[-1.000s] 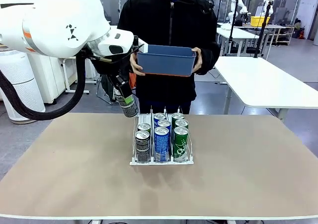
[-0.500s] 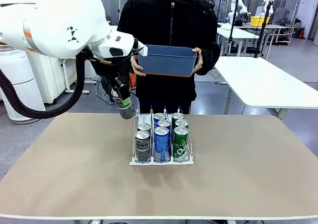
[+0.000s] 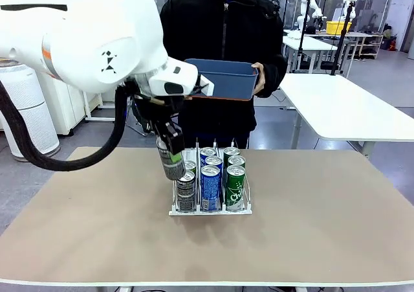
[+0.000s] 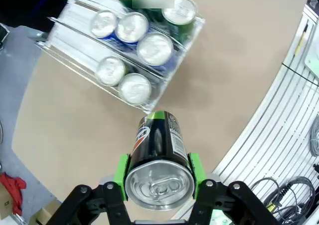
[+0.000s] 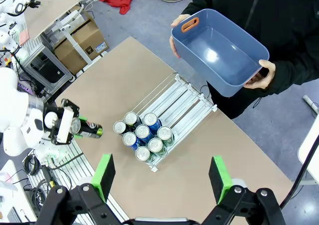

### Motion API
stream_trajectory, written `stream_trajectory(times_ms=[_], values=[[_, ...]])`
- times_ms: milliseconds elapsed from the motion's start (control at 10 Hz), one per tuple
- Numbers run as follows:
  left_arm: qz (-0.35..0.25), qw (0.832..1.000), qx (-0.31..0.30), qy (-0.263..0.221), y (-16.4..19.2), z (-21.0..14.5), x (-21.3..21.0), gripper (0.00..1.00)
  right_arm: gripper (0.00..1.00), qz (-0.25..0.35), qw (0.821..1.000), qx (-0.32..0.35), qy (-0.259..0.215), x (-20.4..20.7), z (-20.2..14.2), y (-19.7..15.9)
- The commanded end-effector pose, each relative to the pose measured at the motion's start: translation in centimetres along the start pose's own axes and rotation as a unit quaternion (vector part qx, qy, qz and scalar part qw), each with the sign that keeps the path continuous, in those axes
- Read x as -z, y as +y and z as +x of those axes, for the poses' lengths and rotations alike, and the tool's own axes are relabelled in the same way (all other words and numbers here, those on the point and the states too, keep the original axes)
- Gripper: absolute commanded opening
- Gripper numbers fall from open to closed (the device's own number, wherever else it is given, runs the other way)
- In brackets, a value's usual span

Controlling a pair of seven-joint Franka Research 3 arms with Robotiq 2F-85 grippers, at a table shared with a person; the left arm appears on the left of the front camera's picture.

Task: Fill the beverage cans into the dispenser.
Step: Place the picked Pepsi coke in the line of the Automatic Can Dispenser with the same cans.

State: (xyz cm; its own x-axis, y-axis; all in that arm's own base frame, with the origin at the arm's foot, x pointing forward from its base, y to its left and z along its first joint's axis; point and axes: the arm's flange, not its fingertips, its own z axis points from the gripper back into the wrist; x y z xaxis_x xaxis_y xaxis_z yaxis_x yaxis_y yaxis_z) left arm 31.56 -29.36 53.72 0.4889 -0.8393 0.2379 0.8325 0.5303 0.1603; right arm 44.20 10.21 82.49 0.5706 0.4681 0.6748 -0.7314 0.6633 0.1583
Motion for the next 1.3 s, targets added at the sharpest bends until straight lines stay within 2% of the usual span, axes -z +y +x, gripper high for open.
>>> stream_trajectory(times_ms=[0, 200, 400, 900, 1200], values=[[-0.018, 1.000, -0.013, 0.005, -1.4, -1.1, 1.8, 0.58, 1.00, 0.003, 1.000, -0.001, -0.001, 0.0, -0.1, 0.0], [-0.046, 0.999, 0.027, -0.002, -2.6, -1.0, 4.5, 0.58, 1.00, 0.003, 1.000, -0.001, -0.001, 0.0, -0.1, 0.0], [-0.044, 0.998, 0.052, -0.012, -2.4, -0.5, 6.2, 0.58, 1.00, 0.003, 1.000, -0.001, -0.001, 0.0, -0.1, 0.0], [-0.009, 1.000, 0.009, 0.009, 1.0, 0.8, 9.9, 0.58, 1.00, 0.003, 1.000, -0.001, -0.001, 0.0, -0.1, 0.0], [0.010, 0.999, -0.011, -0.034, 3.5, 1.5, 11.2, 0.58, 1.00, 0.003, 1.000, -0.001, -0.001, 0.0, -0.1, 0.0]])
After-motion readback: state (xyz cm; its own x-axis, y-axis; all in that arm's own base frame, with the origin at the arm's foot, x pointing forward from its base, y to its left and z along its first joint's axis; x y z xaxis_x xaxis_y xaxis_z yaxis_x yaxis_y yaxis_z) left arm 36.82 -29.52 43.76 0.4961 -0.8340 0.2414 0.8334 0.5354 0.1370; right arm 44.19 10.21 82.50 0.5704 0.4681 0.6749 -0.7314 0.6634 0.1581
